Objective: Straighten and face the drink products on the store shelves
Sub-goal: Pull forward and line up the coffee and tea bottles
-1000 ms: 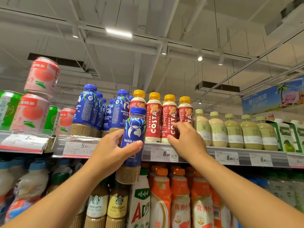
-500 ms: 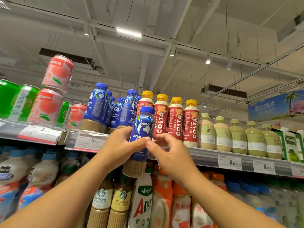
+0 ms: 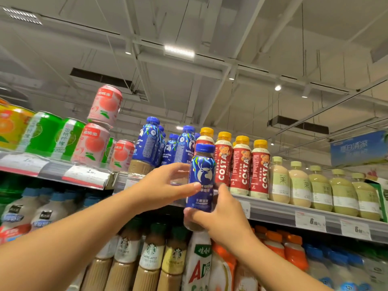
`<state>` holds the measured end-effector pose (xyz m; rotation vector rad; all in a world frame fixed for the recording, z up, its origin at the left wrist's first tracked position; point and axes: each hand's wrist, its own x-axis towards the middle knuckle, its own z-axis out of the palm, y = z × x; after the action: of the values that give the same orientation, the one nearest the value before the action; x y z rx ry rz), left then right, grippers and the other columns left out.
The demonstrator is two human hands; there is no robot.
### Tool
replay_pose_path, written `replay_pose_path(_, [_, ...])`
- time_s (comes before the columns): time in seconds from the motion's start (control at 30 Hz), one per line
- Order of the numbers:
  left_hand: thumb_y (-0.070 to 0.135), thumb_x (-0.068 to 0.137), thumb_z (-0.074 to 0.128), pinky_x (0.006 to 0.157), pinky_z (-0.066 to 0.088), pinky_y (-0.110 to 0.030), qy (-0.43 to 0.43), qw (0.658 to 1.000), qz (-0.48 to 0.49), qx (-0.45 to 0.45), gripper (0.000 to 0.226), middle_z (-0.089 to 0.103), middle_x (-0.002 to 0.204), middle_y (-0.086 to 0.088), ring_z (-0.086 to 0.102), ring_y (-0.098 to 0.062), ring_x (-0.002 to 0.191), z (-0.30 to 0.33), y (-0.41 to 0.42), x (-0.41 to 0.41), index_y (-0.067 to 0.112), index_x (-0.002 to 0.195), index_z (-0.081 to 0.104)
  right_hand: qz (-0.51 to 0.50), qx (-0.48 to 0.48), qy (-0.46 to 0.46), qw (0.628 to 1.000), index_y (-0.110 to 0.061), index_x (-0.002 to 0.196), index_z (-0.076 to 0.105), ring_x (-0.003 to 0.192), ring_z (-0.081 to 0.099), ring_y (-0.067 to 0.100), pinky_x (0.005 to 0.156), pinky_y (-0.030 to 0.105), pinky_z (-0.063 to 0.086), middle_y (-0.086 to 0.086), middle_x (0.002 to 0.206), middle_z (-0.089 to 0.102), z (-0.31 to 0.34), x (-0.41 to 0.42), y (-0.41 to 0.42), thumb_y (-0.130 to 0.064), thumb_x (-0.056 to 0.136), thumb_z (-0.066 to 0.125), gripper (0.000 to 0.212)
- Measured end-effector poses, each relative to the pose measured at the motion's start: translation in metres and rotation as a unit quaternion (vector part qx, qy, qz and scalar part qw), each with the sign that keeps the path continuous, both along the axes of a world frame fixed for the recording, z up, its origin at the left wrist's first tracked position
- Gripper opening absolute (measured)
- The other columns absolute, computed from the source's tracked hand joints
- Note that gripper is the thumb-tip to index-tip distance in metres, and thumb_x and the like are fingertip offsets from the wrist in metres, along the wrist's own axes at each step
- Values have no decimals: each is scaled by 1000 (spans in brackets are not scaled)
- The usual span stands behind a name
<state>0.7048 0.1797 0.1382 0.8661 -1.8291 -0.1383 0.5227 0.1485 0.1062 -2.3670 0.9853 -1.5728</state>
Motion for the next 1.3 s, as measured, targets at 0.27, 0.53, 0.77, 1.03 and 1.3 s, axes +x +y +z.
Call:
replay_pose_path(0.27, [40, 82, 61, 90, 50, -36, -267, 868, 404, -108, 42, 60, 125, 11, 58, -18, 113, -11, 0, 79, 28, 122, 59, 68, -10, -58, 996, -25, 109, 58, 86, 69, 6, 83, 40, 57, -9, 101, 72, 66, 46, 3, -36, 61, 88, 58])
replay_pose_path(0.53, [31, 80, 71, 92, 45, -35, -202, 875, 411, -154, 39, 52, 128, 6, 44, -21, 111, -21, -10, 81, 19, 117, 66, -10, 5, -38, 999, -19, 109, 57, 93, 67, 18, 85, 44, 55, -1, 105, 69, 88, 116, -13, -41, 60, 85, 61])
replay_pose_path(0.77, [37, 74, 79, 82, 43, -30, -132, 896, 401, -142, 42, 58, 116, 9, 48, -16, 104, -18, -5, 80, 21, 108, 60, -77, 28, -36, 996, -15, 106, 59, 92, 66, 21, 84, 44, 56, 3, 104, 67, 82, 129, -20, -44, 64, 83, 57])
replay_pose_path(1.03, [31, 84, 69, 94, 40, -28, -157, 889, 397, -167, 65, 44, 133, 8, 37, -17, 118, -24, -7, 76, 25, 140, 37, -146, -30, 7, 989, -17, 95, 60, 77, 62, 15, 59, 27, 45, 2, 95, 67, 79, 133, -13, -54, 69, 78, 48])
replay_pose_path(1.3, [24, 86, 61, 97, 42, -31, -180, 869, 424, -181, 64, 41, 134, 2, 34, -21, 119, -27, -11, 71, 23, 144, 33, -136, -90, -39, 986, -13, 117, 45, 101, 58, 23, 84, 40, 53, 8, 117, 55, 64, 136, -14, -41, 78, 71, 55])
